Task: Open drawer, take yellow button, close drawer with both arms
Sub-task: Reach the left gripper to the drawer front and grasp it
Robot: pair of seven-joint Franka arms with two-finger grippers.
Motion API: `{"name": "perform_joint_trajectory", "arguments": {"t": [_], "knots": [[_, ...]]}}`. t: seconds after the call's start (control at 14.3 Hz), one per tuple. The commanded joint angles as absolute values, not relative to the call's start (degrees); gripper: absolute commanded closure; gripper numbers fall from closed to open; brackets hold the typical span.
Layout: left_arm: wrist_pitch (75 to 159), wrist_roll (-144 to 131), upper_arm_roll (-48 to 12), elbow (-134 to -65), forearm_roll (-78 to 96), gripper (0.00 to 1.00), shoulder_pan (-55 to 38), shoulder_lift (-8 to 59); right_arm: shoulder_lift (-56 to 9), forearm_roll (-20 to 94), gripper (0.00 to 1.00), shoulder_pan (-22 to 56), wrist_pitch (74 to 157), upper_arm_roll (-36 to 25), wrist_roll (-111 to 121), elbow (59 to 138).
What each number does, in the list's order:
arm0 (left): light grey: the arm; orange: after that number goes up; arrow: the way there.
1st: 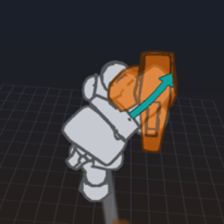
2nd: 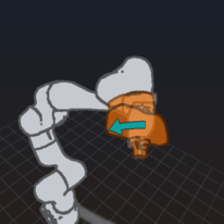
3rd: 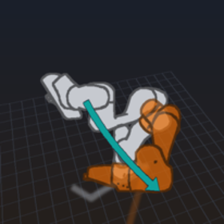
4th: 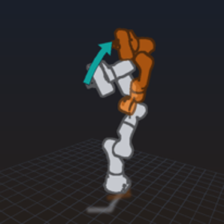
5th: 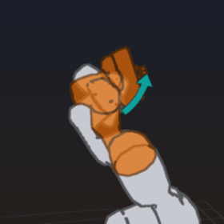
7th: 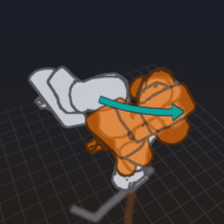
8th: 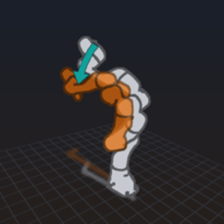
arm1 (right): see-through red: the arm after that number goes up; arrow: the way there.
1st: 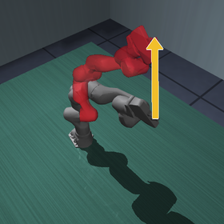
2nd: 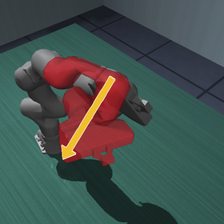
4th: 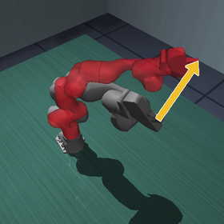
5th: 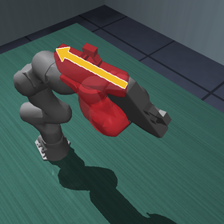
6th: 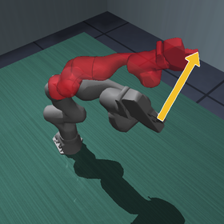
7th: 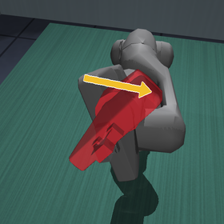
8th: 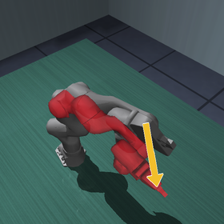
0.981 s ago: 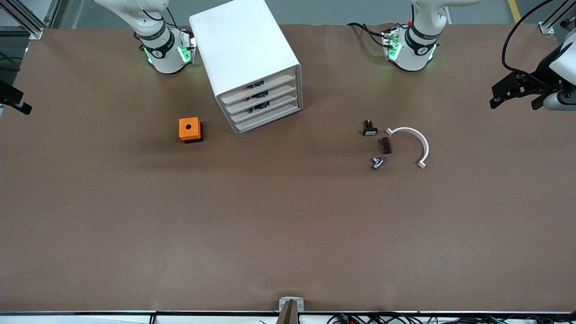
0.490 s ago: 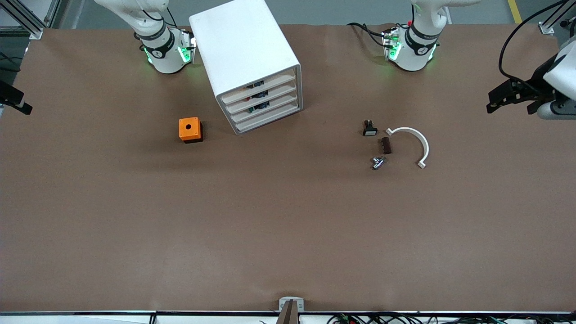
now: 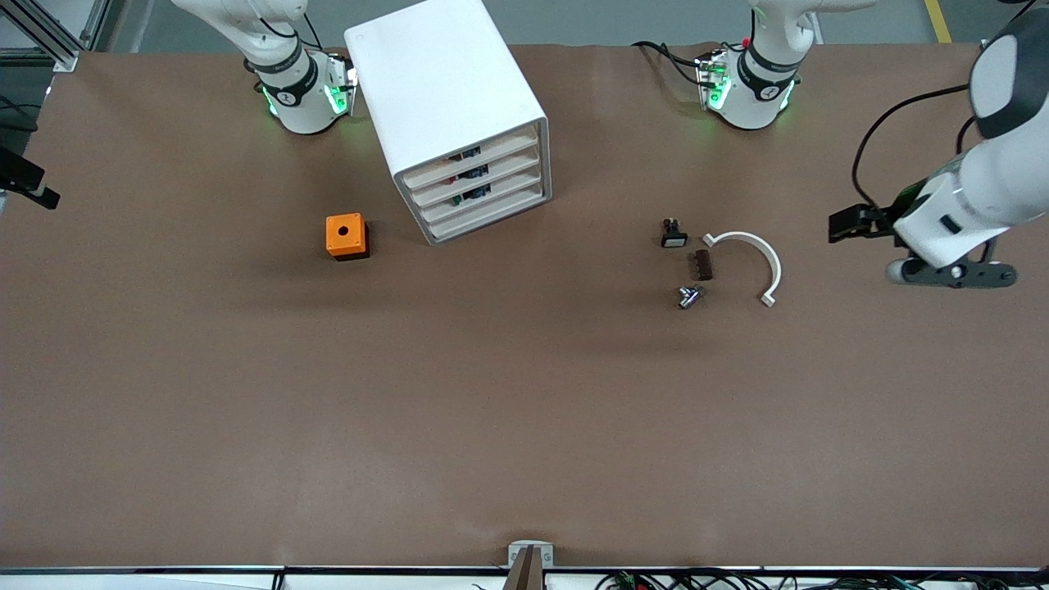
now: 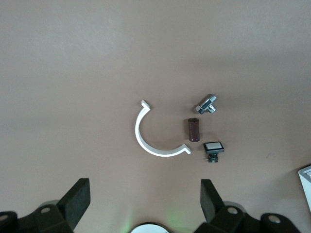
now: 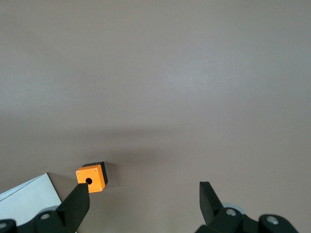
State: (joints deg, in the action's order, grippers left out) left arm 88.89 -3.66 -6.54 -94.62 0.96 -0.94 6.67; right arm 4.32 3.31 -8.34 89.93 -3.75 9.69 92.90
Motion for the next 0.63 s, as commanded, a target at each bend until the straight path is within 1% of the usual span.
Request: {"name": "perform_joint_trajectory", "arguments": {"t": [0.0,0.21,0.42,0.56], "knots": [[88.15,-8.68,-9.74,-93.43,0.26,0.0,-1.14,9.13,4.57,4.22,0.0,-9.76,89.65,-3.08,10.55,92.99],[88.07,-18.77,-13.7,-93.34,0.44,0.0,-3.24,11.86,4.66,4.22,0.0,-9.76,89.39,-3.08,10.55,92.99],[88.07,-31.6,-14.41,-92.47,3.67,0.0,-7.2,15.63,4.66,4.22,0.0,-9.76,89.38,-3.08,10.55,92.99],[88.07,-40.65,-14.5,-90.28,6.93,0.0,-9.05,19.14,4.66,4.22,0.0,-9.76,89.21,-3.08,10.55,92.99]]}}
